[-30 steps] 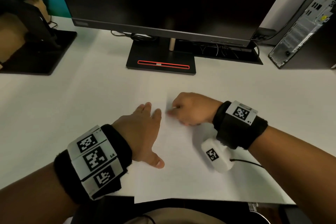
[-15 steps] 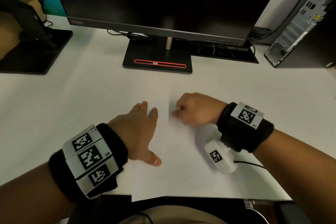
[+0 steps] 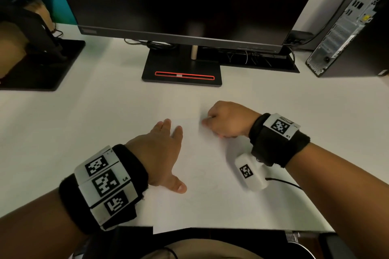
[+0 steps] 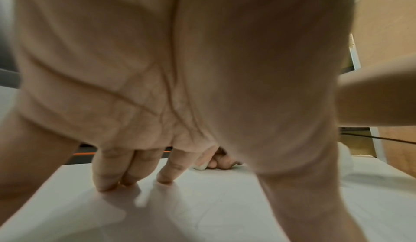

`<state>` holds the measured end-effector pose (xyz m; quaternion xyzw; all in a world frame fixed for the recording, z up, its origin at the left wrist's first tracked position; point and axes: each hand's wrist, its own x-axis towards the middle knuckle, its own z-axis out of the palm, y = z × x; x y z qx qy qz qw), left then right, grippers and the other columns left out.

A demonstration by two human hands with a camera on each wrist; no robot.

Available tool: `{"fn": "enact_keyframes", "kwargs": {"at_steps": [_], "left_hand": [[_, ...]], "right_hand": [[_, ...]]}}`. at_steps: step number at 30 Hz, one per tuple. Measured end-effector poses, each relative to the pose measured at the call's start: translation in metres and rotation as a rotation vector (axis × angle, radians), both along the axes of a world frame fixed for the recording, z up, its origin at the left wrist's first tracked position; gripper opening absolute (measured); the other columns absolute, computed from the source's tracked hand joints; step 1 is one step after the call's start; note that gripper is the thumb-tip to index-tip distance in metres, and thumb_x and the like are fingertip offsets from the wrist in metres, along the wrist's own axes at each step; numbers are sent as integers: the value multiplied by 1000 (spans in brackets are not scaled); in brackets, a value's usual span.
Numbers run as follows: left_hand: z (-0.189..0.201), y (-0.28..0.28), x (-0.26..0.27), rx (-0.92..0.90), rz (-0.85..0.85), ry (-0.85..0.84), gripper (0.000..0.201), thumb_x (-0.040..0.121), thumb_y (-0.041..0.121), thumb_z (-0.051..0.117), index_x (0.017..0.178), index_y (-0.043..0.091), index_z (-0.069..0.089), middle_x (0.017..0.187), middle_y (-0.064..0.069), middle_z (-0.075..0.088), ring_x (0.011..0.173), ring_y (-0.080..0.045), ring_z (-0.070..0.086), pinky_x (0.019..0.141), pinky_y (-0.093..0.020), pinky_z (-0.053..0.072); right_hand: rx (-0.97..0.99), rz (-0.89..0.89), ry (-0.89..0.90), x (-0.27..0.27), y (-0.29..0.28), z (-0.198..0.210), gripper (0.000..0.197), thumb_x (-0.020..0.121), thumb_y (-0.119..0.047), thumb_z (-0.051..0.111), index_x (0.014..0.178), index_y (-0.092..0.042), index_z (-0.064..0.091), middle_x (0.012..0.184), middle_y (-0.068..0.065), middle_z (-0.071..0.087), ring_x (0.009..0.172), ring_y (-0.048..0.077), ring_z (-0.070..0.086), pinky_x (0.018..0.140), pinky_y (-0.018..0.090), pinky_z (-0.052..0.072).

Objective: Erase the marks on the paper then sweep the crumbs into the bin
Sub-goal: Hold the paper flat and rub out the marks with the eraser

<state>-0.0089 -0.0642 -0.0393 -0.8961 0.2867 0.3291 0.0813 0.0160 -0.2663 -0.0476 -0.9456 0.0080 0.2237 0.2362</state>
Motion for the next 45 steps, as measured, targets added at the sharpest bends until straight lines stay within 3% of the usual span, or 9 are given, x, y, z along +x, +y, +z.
{"fn": "enact_keyframes", "kwargs": {"at_steps": [12, 17, 21, 25, 29, 33, 36, 40, 45], "left_hand": [[-3, 2, 2, -4, -5, -5, 136, 73, 74, 68, 155, 12, -19, 162, -18, -24, 152, -29, -13, 121, -47, 21], [-2, 3, 1, -10, -5, -6, 136, 72, 76, 68, 155, 13, -20, 162, -15, -24, 152, -27, -13, 121, -47, 23], [2, 1, 0, -7, 3, -20, 140, 72, 76, 68, 153, 12, -26, 163, -13, -22, 153, -24, -11, 120, -47, 25], [4, 3, -1, -35, 24, -51, 146, 68, 78, 69, 150, 12, -32, 166, -7, -16, 153, -19, -5, 118, -44, 29], [5, 8, -3, -31, 33, -43, 144, 69, 81, 64, 150, 8, -29, 165, -3, -20, 153, -16, -7, 120, -42, 26], [7, 7, -3, -17, 15, -36, 142, 71, 81, 63, 150, 8, -30, 164, -4, -24, 153, -17, -11, 120, -43, 26], [7, 5, -1, -4, 10, -39, 141, 71, 81, 62, 150, 9, -30, 163, -4, -24, 152, -17, -12, 120, -44, 25], [4, 7, -2, -16, 11, -65, 140, 70, 82, 63, 153, 14, -27, 164, -3, -23, 153, -16, -11, 120, -46, 25], [7, 4, -7, 1, -36, -140, 132, 70, 82, 62, 155, 25, -21, 164, -9, -21, 152, -29, -15, 117, -51, 27]], "right_hand": [[-87, 153, 37, -8, 1, 1, 42, 100, -34, 48, 68, -10, 61, 62, 4, 62, 52, 18, 52, 53, 23, 42], [-51, -115, 10, -6, -34, 6, 36, 94, -26, 51, 62, -10, 60, 54, 7, 57, 43, 19, 45, 47, 24, 40], [766, -409, 246, -39, 1, 14, 29, 103, -26, 56, 78, -12, 57, 72, 13, 70, 55, 22, 65, 51, 25, 52], [1249, -478, 615, -49, 37, -13, 41, 107, -31, 45, 90, 1, 65, 100, 26, 72, 95, 36, 72, 88, 41, 60], [1584, -1033, 194, -20, -9, -22, 35, 108, -26, 38, 91, -1, 54, 106, 31, 69, 98, 38, 69, 93, 43, 56], [1545, -1315, -425, -24, -48, -10, 23, 107, -22, 46, 89, -10, 54, 112, 19, 64, 102, 31, 68, 86, 36, 57], [1623, -1020, -134, -42, -25, -3, 28, 106, -23, 46, 81, -11, 53, 114, 23, 67, 106, 37, 69, 86, 39, 60], [1262, -552, 449, -73, -3, -7, 22, 103, -22, 51, 89, -7, 57, 117, 34, 68, 108, 46, 69, 96, 51, 56], [1161, -1008, -72, -58, -55, -4, 23, 104, -19, 52, 86, -7, 59, 88, 16, 65, 69, 25, 70, 61, 34, 62]]}}
